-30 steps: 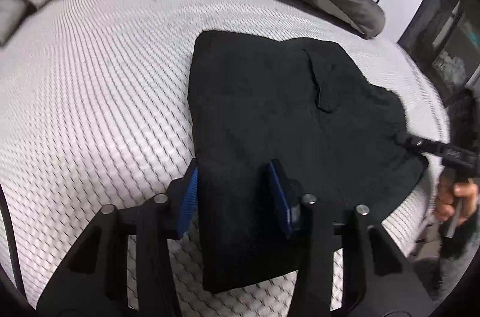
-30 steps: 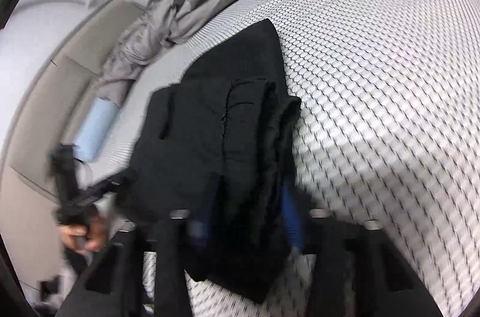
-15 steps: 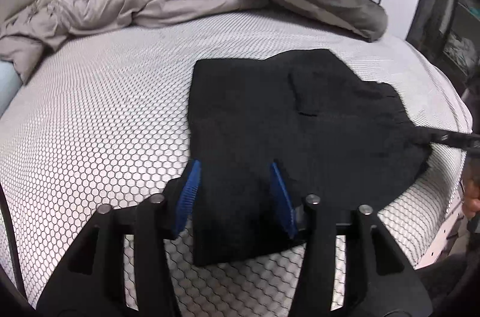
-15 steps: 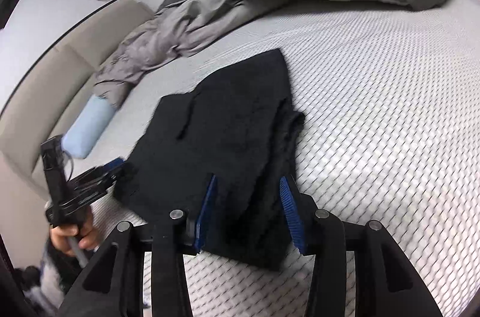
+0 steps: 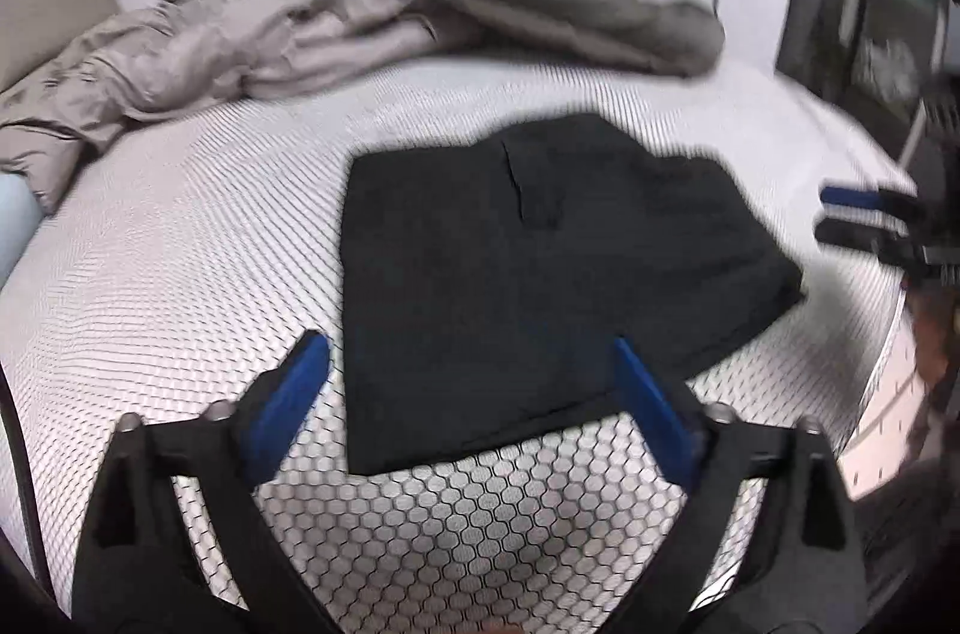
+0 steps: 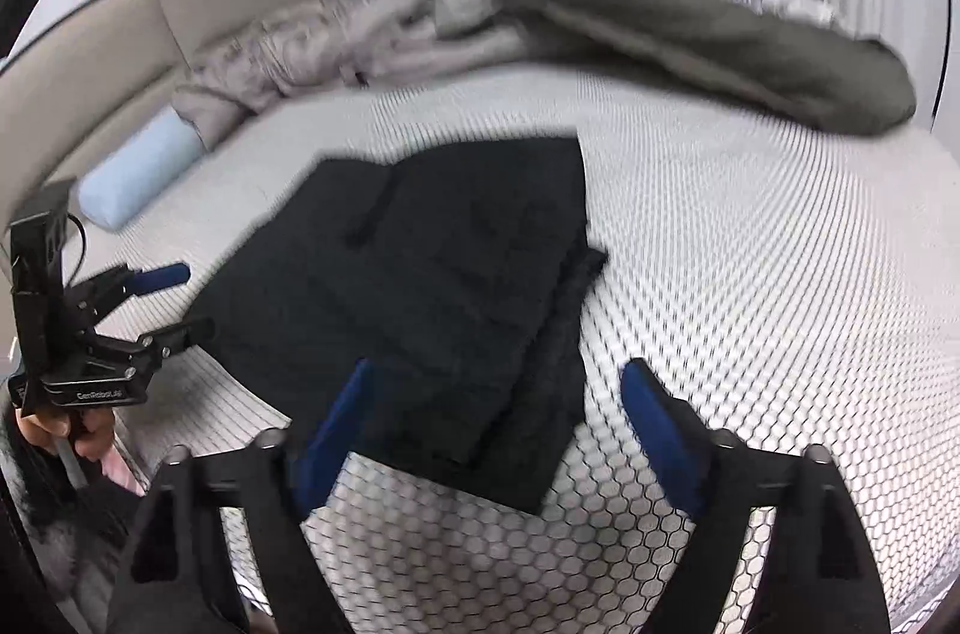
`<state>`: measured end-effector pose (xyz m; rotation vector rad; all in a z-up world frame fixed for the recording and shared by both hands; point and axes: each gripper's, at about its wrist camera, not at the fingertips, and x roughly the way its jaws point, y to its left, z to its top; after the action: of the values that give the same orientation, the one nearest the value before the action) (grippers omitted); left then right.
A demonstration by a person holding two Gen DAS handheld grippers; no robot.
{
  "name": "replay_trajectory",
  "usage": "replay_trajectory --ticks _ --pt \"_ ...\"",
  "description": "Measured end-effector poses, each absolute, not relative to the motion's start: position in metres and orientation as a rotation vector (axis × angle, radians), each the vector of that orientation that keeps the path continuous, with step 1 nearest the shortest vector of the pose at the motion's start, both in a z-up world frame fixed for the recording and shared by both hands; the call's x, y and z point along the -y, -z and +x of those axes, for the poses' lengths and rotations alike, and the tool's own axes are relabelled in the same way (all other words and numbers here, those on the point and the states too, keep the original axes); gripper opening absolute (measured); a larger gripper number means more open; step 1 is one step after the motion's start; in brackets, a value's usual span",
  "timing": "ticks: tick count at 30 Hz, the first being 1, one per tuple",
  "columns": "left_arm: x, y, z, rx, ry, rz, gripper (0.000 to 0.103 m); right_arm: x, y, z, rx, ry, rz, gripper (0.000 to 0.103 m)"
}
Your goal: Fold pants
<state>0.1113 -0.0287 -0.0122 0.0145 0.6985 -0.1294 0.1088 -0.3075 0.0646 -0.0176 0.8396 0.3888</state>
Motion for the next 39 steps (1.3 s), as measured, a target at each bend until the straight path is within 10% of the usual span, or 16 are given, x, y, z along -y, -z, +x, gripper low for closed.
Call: replay_trajectory --ticks 39 --pt "0.029 0.025 0.107 -0.612 0.065 -0.003 0.102 0.265 -0.05 0.069 -0.562 -0.322 -0.032 0.103"
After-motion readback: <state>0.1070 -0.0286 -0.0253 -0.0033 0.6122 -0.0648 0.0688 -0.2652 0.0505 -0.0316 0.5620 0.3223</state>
